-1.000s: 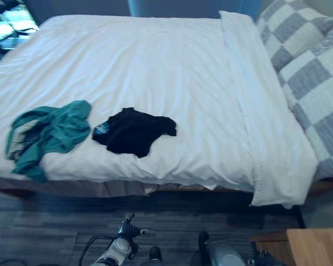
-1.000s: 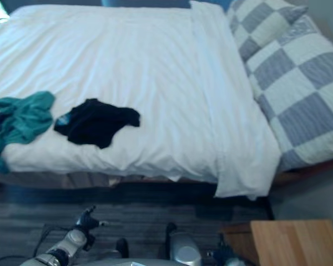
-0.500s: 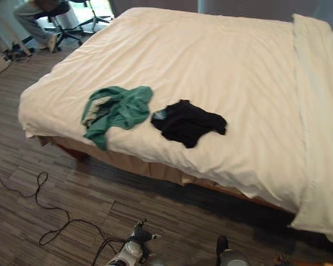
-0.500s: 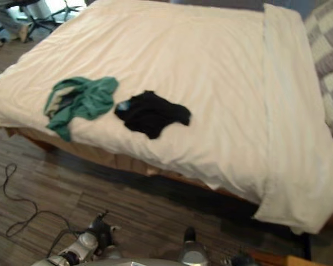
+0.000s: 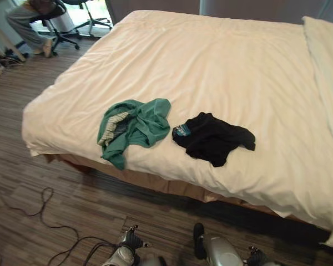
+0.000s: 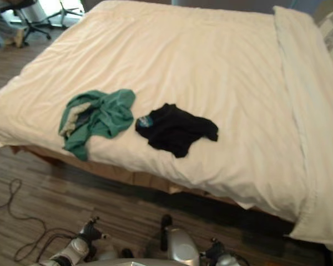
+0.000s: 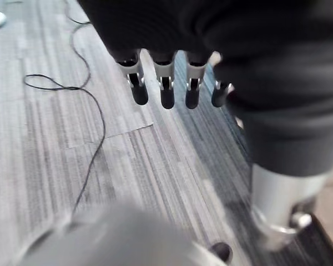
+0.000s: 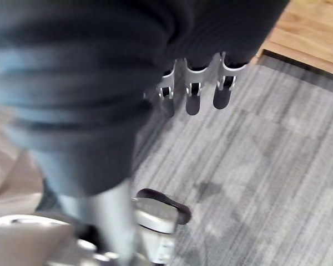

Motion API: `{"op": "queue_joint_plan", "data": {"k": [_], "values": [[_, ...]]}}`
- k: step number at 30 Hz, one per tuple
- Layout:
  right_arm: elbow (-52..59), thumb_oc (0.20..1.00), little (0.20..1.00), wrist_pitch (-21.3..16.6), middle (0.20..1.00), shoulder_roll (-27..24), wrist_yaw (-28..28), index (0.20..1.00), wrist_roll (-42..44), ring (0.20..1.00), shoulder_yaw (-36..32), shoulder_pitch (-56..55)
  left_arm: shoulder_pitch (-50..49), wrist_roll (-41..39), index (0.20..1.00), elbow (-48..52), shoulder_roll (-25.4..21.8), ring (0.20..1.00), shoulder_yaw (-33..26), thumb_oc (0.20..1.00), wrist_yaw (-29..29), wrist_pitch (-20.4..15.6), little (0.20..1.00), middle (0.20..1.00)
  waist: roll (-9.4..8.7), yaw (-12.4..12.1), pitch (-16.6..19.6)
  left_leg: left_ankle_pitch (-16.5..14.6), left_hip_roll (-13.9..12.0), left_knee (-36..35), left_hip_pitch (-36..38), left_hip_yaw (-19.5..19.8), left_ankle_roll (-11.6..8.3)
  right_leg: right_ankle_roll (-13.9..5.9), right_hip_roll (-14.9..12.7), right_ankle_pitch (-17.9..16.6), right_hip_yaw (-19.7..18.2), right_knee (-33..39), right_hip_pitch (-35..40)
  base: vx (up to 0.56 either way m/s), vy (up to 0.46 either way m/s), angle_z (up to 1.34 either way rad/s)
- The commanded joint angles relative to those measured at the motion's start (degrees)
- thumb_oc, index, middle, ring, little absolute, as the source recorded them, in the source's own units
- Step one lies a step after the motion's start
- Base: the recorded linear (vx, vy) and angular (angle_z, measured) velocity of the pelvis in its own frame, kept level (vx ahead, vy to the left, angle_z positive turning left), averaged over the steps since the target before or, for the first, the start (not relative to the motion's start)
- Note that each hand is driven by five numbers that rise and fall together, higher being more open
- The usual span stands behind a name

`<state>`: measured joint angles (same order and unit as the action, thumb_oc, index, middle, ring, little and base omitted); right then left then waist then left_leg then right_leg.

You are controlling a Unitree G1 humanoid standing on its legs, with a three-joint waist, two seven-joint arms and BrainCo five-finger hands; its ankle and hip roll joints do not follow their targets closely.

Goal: Tidy up the quilt and then pick up the clothes from the bed and put them into the laundry hamper.

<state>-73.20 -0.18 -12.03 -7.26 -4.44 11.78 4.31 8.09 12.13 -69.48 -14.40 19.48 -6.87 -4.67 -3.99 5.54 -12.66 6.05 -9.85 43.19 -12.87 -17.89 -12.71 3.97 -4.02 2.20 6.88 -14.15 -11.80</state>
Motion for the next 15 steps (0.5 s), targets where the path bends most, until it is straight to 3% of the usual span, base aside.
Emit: {"op": "queue_joint_plan", "data": {"k": [1, 2, 3, 5, 6, 7, 8, 9, 10, 12, 13, 14, 15], "values": [[1.0, 1.000, 1.000, -0.2, 1.000, -3.4, -3.6, 1.000, 0.5, 1.000, 1.3, 2.3, 7.5, -0.1, 1.000, 3.0, -1.1, 1.000, 3.3, 1.000, -3.2, -2.1, 1.000, 1.000, -0.50, 1.3, -5.6, -8.7, -1.3, -2.5, 0.3, 0.6, 1.95, -7.07, -2.4, -0.8, 1.0, 13.4, 9.8, 0.16, 0.554, -0.88], [1.1, 1.000, 1.000, -0.2, 1.000, -3.4, -3.8, 1.000, 0.3, 1.000, 1.0, 3.0, 8.8, 0.5, 1.000, 2.9, -0.6, 1.000, 4.4, 1.000, -2.9, -2.8, 1.000, 1.000, 1.02, 2.4, -4.6, -9.3, -4.4, -13.0, 3.7, 0.2, 3.02, -9.49, -4.6, -1.4, -0.6, 14.4, 9.2, 0.22, 0.665, -0.80], [1.2, 1.000, 1.000, -0.1, 1.000, -3.4, -3.7, 1.000, 0.1, 1.000, 0.9, 3.2, 8.7, 1.1, 1.000, 2.8, -0.4, 1.000, 5.1, 1.000, -2.9, -2.8, 1.000, 1.000, 1.58, 2.4, -3.7, -9.6, -4.9, -20.1, 6.3, -0.5, 3.74, -10.55, -5.8, -1.7, -1.6, 14.7, 9.2, 0.27, 0.806, -0.81], [2.3, 1.000, 1.000, -0.6, 1.000, -3.9, -3.7, 1.000, 0.1, 1.000, 0.7, 3.5, 9.3, 1.5, 1.000, 2.9, 0.0, 1.000, 5.8, 1.000, -2.5, -3.2, 1.000, 1.000, 2.96, 2.9, -1.9, -6.0, -6.5, -36.3, 10.4, 0.6, 3.43, -12.49, -7.7, -2.3, -4.0, 15.1, 8.2, 0.23, 0.702, -1.36], [2.8, 1.000, 1.000, -1.0, 1.000, -4.1, -3.9, 1.000, 0.4, 1.000, 0.3, 3.5, 9.9, 1.7, 1.000, 2.4, 0.4, 1.000, 6.4, 1.000, -2.9, -3.2, 1.000, 1.000, 3.34, 2.7, -1.4, -3.3, -8.5, -40.4, 11.3, 3.6, 2.72, -13.31, -8.8, -2.5, -5.9, 15.7, 8.2, 0.21, 0.699, -1.08], [3.0, 1.000, 1.000, -1.3, 1.000, -4.0, -3.9, 1.000, 0.5, 1.000, 0.4, 3.6, 10.1, 1.4, 1.000, 2.0, 0.9, 1.000, 6.9, 1.000, -2.7, -3.4, 1.000, 1.000, 3.36, 2.4, -0.7, -2.7, -10.0, -42.1, 11.9, 7.0, 2.04, -13.84, -9.6, -2.6, -7.2, 16.1, 8.4, 0.26, 0.828, -0.60], [4.0, 1.000, 1.000, -1.8, 1.000, -3.9, -3.5, 1.000, 0.5, 1.000, 1.3, 4.1, 9.8, 0.0, 1.000, 2.0, 2.0, 1.000, 7.4, 1.000, -2.5, -3.8, 1.000, 1.000, 3.34, 1.6, 0.1, -6.0, -9.0, -40.6, 12.7, 15.0, 1.67, -15.22, -10.7, -3.6, -9.6, 16.7, 8.4, 0.19, 0.571, -0.32], [4.0, 1.000, 1.000, -1.8, 1.000, -3.9, -3.5, 1.000, 0.5, 1.000, 1.3, 4.1, 9.8, 0.0, 1.000, 2.0, 2.0, 1.000, 7.4, 1.000, -2.5, -3.8, 1.000, 1.000, 3.32, 1.6, 0.2, -5.9, -9.0, -40.6, 12.5, 15.1, 1.68, -15.22, -10.7, -3.7, -9.6, 16.7, 8.2, 0.16, 0.612, -0.57], [4.7, 1.000, 1.000, -2.1, 1.000, -3.6, -3.3, 1.000, 0.0, 1.000, 1.1, 4.0, 10.6, -0.3, 1.000, 2.1, 3.1, 1.000, 8.0, 1.000, -2.0, -4.0, 1.000, 1.000, 3.02, 2.3, 0.6, -7.9, -8.2, -41.2, 13.4, 16.5, 1.27, -16.16, -12.3, -5.0, -10.1, 17.2, 8.8, 0.08, 0.479, -0.68], [6.1, 1.000, 1.000, -1.6, 1.000, -2.1, -2.8, 1.000, -1.1, 1.000, 1.8, 4.5, 10.7, -0.1, 1.000, 2.3, 3.5, 1.000, 8.6, 1.000, -1.7, -3.7, 1.000, 1.000, 1.85, 2.4, 0.8, -10.3, -5.2, -41.5, 13.8, 14.4, 2.06, -18.15, -15.3, -9.7, -10.2, 17.9, 7.4, 0.03, 0.581, -0.47], [6.9, 1.000, 1.000, -1.5, 1.000, -1.2, -2.7, 1.000, -1.6, 1.000, 3.3, 5.9, 11.4, -0.2, 1.000, 2.4, 3.0, 1.000, 8.1, 1.000, -2.0, -3.4, 1.000, 1.000, 0.67, 1.6, 0.1, -11.1, -3.8, -41.4, 14.6, 13.1, 2.74, -18.69, -16.8, -15.3, -9.9, 18.3, 5.3, -0.20, 0.565, -0.26], [7.4, 1.000, 1.000, -1.6, 1.000, 0.1, -2.0, 1.000, -2.8, 1.000, 5.7, 7.5, 11.0, 0.8, 1.000, 2.2, 1.9, 1.000, 7.7, 1.000, -2.2, -3.3, 1.000, 1.000, 0.62, 0.0, -0.8, -11.6, -2.4, -41.2, 14.8, 9.5, 4.23, -17.12, -17.8, -15.9, -1.8, 17.7, 2.6, -0.19, 0.430, -0.38], [7.4, 1.000, 1.000, -1.6, 1.000, 0.1, -2.0, 1.000, -2.8, 1.000, 5.7, 7.6, 11.0, 0.8, 1.000, 2.2, 1.8, 1.000, 7.7, 1.000, -2.1, -3.3, 1.000, 1.000, 0.51, 0.0, -0.7, -11.5, -2.3, -41.2, 14.6, 9.6, 4.27, -17.14, -17.9, -16.0, -1.8, 17.7, 2.4, -0.22, 0.391, -0.66]]}}
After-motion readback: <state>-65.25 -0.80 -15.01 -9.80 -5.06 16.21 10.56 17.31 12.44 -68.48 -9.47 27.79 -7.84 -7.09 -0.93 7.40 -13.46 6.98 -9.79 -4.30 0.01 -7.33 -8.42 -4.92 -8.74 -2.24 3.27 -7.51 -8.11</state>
